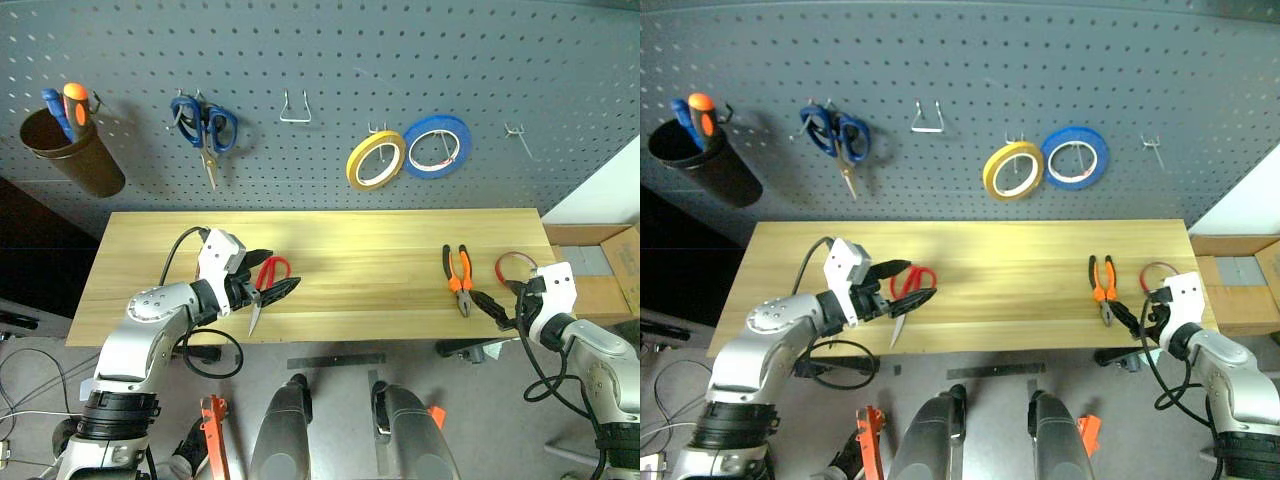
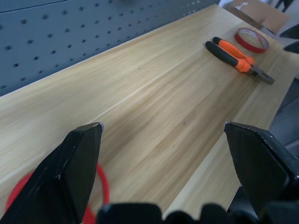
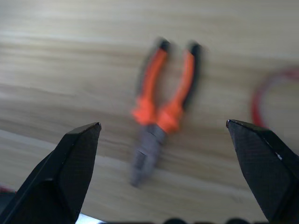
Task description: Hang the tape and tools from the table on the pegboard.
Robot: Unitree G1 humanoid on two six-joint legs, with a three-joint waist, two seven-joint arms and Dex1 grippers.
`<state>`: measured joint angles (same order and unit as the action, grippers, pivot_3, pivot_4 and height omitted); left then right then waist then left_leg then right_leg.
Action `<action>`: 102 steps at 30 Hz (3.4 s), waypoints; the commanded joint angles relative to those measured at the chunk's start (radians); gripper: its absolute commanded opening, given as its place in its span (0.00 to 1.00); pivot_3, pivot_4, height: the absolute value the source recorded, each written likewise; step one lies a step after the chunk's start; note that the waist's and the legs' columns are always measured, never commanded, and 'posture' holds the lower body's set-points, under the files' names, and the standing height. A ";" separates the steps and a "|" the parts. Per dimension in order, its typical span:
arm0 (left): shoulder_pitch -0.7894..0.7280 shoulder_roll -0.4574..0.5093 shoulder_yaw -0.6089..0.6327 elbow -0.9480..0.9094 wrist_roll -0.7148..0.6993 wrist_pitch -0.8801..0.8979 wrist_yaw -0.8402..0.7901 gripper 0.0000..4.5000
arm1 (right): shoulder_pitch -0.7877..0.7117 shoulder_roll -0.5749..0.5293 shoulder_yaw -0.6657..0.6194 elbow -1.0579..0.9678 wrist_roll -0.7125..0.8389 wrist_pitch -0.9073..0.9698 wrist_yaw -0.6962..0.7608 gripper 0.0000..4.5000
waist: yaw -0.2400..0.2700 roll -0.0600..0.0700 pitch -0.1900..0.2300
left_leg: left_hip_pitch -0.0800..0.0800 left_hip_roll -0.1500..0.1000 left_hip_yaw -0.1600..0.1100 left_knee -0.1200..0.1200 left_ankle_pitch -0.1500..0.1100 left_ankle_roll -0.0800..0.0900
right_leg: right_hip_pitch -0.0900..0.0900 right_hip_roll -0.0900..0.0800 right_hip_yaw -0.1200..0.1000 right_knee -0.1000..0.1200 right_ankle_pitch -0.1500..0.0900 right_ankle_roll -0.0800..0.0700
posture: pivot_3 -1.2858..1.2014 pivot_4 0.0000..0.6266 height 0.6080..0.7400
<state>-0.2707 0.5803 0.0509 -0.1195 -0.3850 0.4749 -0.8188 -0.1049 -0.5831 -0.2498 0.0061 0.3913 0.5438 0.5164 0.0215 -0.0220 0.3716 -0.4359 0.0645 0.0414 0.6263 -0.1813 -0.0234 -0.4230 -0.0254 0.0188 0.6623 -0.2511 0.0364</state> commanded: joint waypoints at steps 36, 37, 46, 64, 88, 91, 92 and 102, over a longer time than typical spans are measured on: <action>-0.066 -0.170 -0.281 -0.238 -0.023 0.145 0.067 0.99 | -0.405 -0.114 0.056 0.710 -0.172 -0.198 0.159 1.00 | 0.000 -0.001 0.083 | -0.003 -0.002 0.012 -0.004 -0.002 -0.004 | -0.003 -0.004 0.002 -0.003 -0.004 0.007 | 0.56 0.87 1.00; -0.066 -0.170 -0.283 -0.237 -0.016 0.137 0.073 0.99 | -0.406 -0.113 0.066 0.719 -0.186 -0.201 0.152 1.00 | 0.000 -0.002 0.085 | -0.003 -0.002 0.012 -0.004 -0.002 -0.004 | -0.003 -0.005 0.002 -0.003 -0.004 0.007 | 0.56 0.87 1.00; -0.051 -0.221 -0.248 -0.254 -0.025 0.093 0.129 1.00 | -0.402 -0.105 0.079 0.734 -0.230 -0.213 0.115 0.56 | 0.002 -0.010 0.093 | -0.002 -0.002 0.012 -0.006 -0.002 -0.004 | -0.003 -0.010 0.001 -0.005 -0.004 0.007 | 0.56 0.90 1.00; -0.190 -0.273 -0.210 -0.283 -0.082 -0.074 0.061 1.00 | -0.191 0.002 -0.164 0.071 -0.079 0.037 -0.146 0.01 | 0.005 -0.007 0.096 | -0.001 -0.003 0.014 -0.019 0.001 -0.013 | -0.003 -0.012 0.000 -0.015 -0.005 0.009 | 0.56 0.85 1.00; -0.194 -0.351 -0.192 -0.199 -0.050 -0.316 0.054 1.00 | -0.250 0.230 -0.197 -0.686 -0.008 0.030 -0.503 0.01 | -0.006 -0.004 0.094 | -0.016 -0.004 0.014 -0.016 -0.001 -0.019 | -0.019 -0.007 -0.002 -0.013 -0.007 0.013 | 0.53 0.75 1.00; -0.195 -0.348 -0.191 -0.190 -0.044 -0.320 0.054 1.00 | -0.280 0.231 -0.197 -0.688 -0.001 0.033 -0.516 0.01 | -0.004 -0.004 0.094 | -0.017 -0.004 0.014 -0.016 -0.001 -0.019 | -0.019 -0.007 -0.002 -0.013 -0.007 0.013 | 0.53 0.75 1.00; -0.194 -0.346 -0.192 -0.188 -0.041 -0.322 0.053 1.00 | -0.286 0.232 -0.196 -0.691 -0.001 0.036 -0.520 0.01 | -0.003 -0.004 0.094 | -0.017 -0.004 0.014 -0.016 -0.001 -0.019 | -0.019 -0.007 -0.002 -0.013 -0.007 0.013 | 0.53 0.75 1.00; -0.182 -0.335 -0.191 -0.182 -0.026 -0.326 0.066 1.00 | -0.291 0.274 -0.216 -0.688 0.116 0.077 -0.533 0.01 | -0.003 -0.004 0.094 | -0.017 -0.004 0.014 -0.015 -0.001 -0.019 | -0.019 -0.008 -0.002 -0.013 -0.007 0.013 | 0.53 0.75 1.00</action>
<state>-0.4634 0.2457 -0.1406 -0.2792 -0.4147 0.1694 -0.7526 -0.4067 -0.3150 -0.4327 -0.6434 0.4673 0.6233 -0.0082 0.0183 -0.0262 0.4651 -0.4527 0.0606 0.0557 0.6109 -0.1819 -0.0426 -0.4420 -0.0335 0.0167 0.6499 -0.2581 0.0491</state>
